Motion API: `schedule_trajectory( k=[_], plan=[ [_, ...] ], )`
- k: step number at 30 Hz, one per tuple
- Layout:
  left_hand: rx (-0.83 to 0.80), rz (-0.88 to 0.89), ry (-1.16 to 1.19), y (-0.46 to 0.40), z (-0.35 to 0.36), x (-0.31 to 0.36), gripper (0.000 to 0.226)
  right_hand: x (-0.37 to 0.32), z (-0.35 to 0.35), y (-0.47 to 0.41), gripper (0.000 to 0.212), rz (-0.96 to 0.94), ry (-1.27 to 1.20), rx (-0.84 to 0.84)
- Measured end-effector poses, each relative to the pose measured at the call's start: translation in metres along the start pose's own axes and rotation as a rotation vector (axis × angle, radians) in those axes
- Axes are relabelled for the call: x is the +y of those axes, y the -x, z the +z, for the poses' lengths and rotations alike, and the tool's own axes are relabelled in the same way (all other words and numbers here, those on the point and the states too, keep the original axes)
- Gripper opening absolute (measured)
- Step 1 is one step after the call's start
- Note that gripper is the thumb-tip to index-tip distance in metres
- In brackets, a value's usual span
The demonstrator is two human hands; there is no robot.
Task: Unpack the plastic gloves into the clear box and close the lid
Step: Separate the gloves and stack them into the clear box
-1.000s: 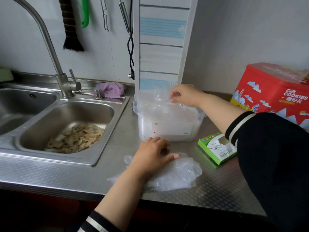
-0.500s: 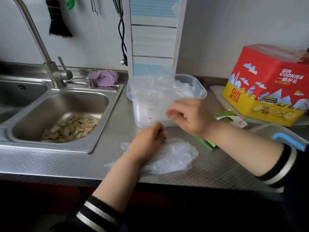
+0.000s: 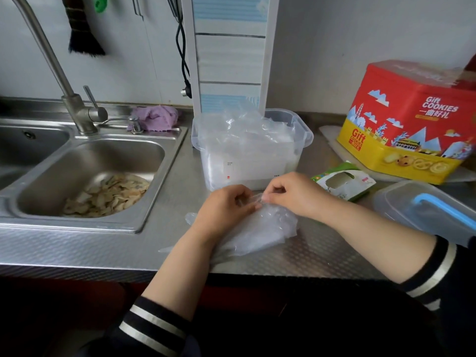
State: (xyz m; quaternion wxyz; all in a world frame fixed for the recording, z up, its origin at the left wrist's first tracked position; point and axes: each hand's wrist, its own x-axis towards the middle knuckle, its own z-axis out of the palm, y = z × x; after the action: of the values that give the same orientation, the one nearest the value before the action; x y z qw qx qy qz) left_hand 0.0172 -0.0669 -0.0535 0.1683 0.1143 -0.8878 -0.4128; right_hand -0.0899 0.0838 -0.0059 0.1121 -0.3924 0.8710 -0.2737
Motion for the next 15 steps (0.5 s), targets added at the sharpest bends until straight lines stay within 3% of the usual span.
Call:
schedule_trajectory(
  k=[6,10,15],
  plan=[
    [0.158,0.053,0.022,0.000,-0.001,-0.003,0.017,0.005,-0.025,0.000,0.014,0.045,0.007,0.028],
    [0.131,0.084,0.084,-0.001,0.000,-0.001,0.012,-0.003,-0.026,0.001,0.026,-0.015,-0.128,-0.080],
    [0.098,0.069,0.185,0.000,-0.001,0.001,0.019,-0.012,-0.021,-0.006,0.008,-0.105,-0.093,0.009]
  ],
)
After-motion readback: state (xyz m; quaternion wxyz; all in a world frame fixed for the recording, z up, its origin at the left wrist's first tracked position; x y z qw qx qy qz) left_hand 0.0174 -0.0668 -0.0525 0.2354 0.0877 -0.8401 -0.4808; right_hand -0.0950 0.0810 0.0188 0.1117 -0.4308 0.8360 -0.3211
